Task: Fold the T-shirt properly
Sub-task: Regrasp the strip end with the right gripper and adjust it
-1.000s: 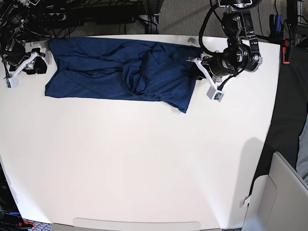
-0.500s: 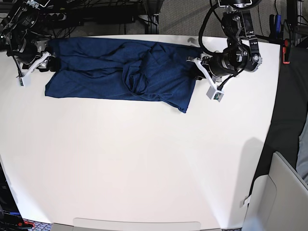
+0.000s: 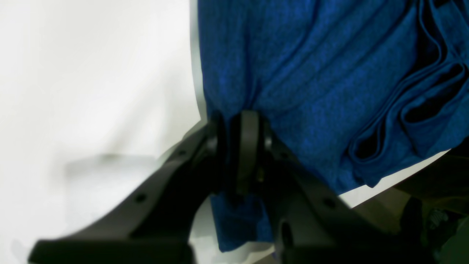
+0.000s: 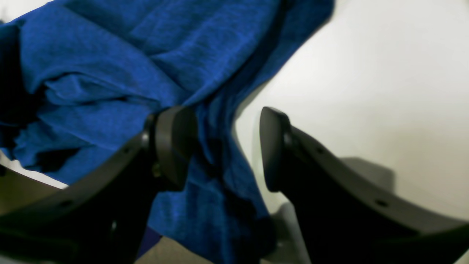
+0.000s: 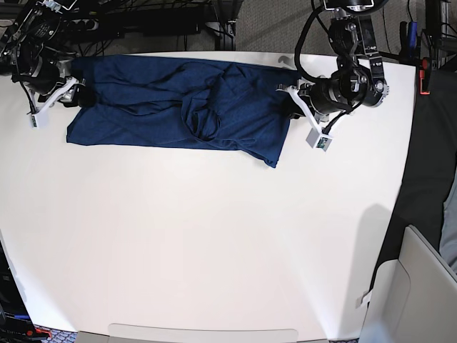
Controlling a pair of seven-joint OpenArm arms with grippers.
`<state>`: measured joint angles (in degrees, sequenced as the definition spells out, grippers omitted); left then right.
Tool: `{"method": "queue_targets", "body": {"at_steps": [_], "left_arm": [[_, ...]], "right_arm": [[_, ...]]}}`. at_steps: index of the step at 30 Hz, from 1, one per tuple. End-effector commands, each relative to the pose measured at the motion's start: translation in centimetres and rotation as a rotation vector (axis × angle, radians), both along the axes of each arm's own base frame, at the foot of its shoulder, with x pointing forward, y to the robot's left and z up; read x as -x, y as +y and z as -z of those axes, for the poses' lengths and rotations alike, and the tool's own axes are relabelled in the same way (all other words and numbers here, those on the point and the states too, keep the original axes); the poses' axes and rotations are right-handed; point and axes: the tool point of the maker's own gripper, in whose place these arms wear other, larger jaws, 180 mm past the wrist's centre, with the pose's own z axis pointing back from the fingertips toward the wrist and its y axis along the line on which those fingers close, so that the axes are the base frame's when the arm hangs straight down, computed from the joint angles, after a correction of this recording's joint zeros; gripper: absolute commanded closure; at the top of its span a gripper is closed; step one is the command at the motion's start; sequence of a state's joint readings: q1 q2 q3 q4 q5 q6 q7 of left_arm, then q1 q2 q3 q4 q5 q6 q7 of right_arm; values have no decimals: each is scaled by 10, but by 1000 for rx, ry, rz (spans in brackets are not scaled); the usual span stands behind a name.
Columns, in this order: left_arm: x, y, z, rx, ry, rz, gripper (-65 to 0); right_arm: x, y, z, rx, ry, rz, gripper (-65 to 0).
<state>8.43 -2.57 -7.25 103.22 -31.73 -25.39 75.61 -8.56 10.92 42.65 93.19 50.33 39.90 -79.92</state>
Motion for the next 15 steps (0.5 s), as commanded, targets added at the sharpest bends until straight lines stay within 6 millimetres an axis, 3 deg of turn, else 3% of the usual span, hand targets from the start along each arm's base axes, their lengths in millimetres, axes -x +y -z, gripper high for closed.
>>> {"method": "queue_targets", "body": {"at_steps": [1,10,15], "left_arm": [[-1,-1,-3,-6,-5,13,0],[0,0,-2,-7,-2,13,0],[0,0,-2,-7,-2,13,0]], "right_arm": [[-6,4,-7,-19,-33,-4,-310],[-6,22,0,-205,-64,34,-308],[-2,-1,-5,-195,-82,94,-308]]}}
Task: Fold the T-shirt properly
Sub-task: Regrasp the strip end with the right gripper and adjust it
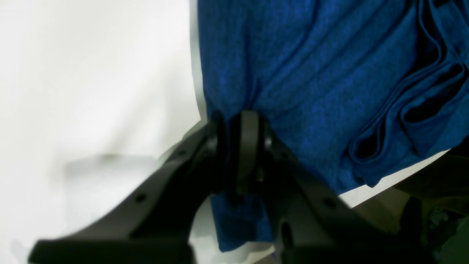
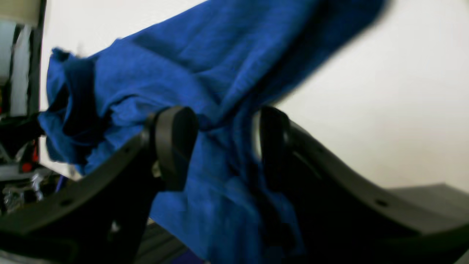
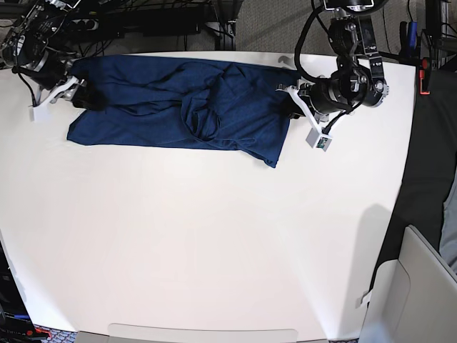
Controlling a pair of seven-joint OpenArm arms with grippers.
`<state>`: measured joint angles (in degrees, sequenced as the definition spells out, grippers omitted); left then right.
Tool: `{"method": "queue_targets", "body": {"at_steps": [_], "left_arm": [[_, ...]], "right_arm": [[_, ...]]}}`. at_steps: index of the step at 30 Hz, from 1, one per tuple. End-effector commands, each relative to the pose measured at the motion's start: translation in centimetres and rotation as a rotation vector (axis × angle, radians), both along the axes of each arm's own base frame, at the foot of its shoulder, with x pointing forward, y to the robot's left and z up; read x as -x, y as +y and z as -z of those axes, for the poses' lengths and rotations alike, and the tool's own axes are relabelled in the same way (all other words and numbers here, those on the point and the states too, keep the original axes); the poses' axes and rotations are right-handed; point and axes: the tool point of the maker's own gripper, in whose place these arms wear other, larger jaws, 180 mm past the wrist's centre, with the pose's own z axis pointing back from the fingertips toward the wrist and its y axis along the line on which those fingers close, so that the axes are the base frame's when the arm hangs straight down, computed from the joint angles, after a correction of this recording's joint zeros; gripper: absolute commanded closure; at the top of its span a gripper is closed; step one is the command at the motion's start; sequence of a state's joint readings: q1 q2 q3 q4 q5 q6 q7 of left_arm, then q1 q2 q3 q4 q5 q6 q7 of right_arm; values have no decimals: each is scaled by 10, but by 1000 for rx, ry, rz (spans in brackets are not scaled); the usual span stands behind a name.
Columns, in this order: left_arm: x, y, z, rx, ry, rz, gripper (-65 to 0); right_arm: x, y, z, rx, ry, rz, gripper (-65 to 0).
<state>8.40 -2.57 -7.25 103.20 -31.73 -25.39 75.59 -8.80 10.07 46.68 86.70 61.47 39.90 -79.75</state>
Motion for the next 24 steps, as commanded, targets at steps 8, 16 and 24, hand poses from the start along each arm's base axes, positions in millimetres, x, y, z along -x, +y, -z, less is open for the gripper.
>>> {"method": "queue_targets", "body": {"at_steps": [8,16,24], "left_arm": [[0,-1,-2,-7,-2,14,0],[0,-1,-2,-5,-2,14,0],[0,-1,-2,-5,0,14,0]], "right_arm": [[-2,-5,-5,19,-10,3,-308],[-4,23,16,-62,38,-47,-308],[-5,25,15,-60,35,-57,-268]]}}
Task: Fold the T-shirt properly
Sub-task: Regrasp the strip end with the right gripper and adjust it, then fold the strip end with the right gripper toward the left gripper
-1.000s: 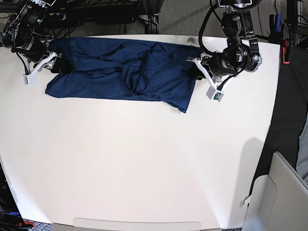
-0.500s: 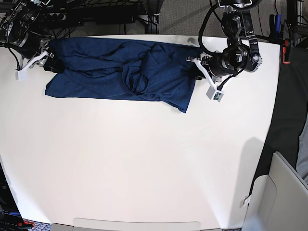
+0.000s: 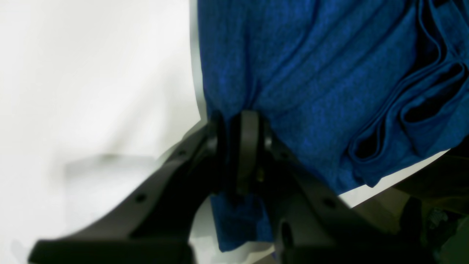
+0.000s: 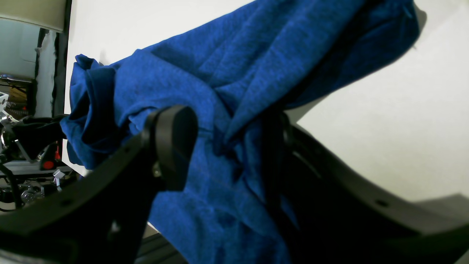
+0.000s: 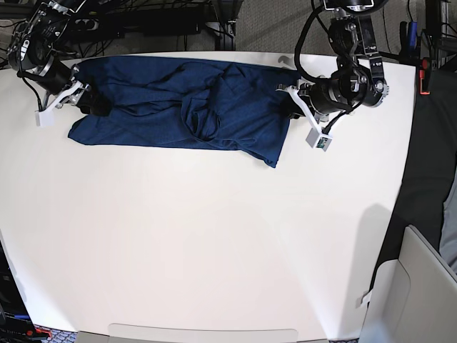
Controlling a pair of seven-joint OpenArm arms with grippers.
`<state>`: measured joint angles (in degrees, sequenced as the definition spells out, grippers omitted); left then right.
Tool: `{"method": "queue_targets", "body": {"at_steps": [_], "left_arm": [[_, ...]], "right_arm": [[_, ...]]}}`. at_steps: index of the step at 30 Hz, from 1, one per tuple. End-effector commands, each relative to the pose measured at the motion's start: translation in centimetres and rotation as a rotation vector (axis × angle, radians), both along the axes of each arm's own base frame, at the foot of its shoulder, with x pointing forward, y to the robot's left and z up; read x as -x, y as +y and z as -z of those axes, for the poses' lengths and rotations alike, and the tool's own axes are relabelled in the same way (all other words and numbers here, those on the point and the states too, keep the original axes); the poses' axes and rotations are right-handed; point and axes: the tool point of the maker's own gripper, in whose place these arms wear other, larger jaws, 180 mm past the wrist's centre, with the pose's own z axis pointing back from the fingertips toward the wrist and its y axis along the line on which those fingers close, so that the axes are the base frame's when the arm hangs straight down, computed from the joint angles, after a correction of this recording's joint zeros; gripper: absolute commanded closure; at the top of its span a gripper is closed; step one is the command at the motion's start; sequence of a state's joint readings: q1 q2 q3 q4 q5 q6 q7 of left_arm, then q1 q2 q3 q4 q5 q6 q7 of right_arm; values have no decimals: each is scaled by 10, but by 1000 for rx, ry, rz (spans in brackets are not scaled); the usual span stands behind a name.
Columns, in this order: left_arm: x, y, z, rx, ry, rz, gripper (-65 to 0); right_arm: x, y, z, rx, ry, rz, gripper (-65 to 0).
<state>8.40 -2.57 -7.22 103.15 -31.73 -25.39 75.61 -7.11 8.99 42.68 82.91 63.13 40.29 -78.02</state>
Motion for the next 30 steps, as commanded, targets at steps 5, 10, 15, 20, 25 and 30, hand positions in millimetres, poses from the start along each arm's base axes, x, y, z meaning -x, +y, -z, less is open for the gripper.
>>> {"method": "queue_targets", "body": {"at_steps": [5,10,15,20,25,30], "left_arm": [[0,-1,-2,-5,-1,14,0],[0,0,-2,-7,0,10,0],[1,1,-2,-8,2,10,0],[1,1,-2,-8,2,10,0],[0,2,-2,-10,0,7,0],[0,2,-2,-8,-1,6,0]], "right_arm": [[4,-6,1,56,36,-33,0],[-7,-11,-24,124,-37,-54,-16],[-25,-5,-67,135,-188,-76,-11],[-41,11,-88,87,-277,-102,-11],[-47,74,-83,-12,-284,-245,-11],[-54,140,-89,-115,-317,-383,-11]]}}
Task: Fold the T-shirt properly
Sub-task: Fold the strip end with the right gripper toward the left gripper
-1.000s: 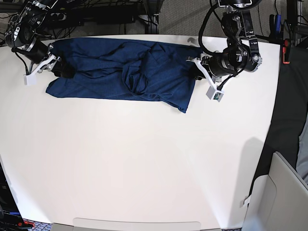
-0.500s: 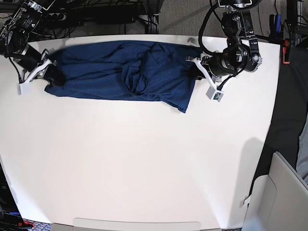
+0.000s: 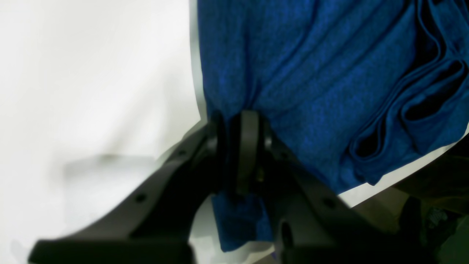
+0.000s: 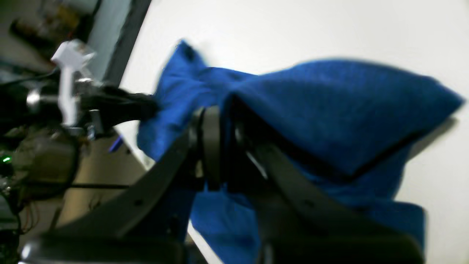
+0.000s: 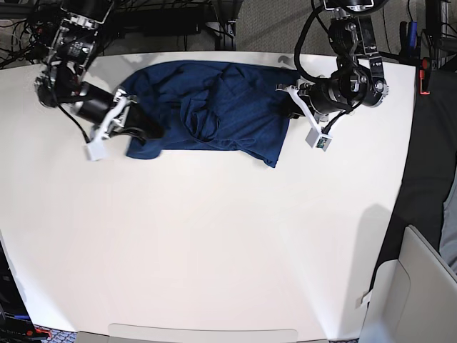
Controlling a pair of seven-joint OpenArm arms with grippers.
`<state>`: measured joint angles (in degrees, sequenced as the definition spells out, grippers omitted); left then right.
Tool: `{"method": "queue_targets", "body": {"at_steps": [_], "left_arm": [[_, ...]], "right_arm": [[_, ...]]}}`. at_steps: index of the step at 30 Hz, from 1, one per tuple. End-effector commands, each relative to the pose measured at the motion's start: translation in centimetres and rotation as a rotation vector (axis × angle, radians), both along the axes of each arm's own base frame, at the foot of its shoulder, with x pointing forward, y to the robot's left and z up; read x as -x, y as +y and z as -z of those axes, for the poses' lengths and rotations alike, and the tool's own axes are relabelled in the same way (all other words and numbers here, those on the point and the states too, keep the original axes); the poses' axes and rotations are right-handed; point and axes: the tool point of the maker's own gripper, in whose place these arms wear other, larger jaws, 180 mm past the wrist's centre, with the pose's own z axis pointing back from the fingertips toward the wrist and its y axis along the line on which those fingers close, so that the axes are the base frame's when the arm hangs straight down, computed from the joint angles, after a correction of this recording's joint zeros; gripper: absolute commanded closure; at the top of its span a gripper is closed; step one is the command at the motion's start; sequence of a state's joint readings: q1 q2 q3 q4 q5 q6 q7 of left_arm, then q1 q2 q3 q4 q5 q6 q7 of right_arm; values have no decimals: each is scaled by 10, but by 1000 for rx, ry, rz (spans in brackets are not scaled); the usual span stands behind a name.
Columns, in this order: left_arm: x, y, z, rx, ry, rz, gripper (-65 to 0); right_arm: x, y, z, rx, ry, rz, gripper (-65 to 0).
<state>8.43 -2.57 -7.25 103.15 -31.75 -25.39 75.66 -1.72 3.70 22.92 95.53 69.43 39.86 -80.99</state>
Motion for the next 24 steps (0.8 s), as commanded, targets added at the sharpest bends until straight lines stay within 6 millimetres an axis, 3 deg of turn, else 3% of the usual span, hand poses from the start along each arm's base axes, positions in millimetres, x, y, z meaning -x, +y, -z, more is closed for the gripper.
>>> {"method": "queue_targets", "body": {"at_steps": [1,7,11,18,24], "left_arm": [[0,2,-2,-7,-4,5,0],[-1,2,-2,-7,-5,3,0],[-1,2,-2,-7,-5,3,0],[4,2,1,-7,7,3,0],[7,2,2,-7,13,3,0]], "right_arm": [[-8,14,-19,-50,-63,-22,-11],[-6,80,-35,-155,-88,-148,-11],[-2,112,-44,-201,-98,-212,-11],[-17,142,-53,-123,-146,-271,-11],[-12,179,-37,-27,-117,-424,-11]]}}
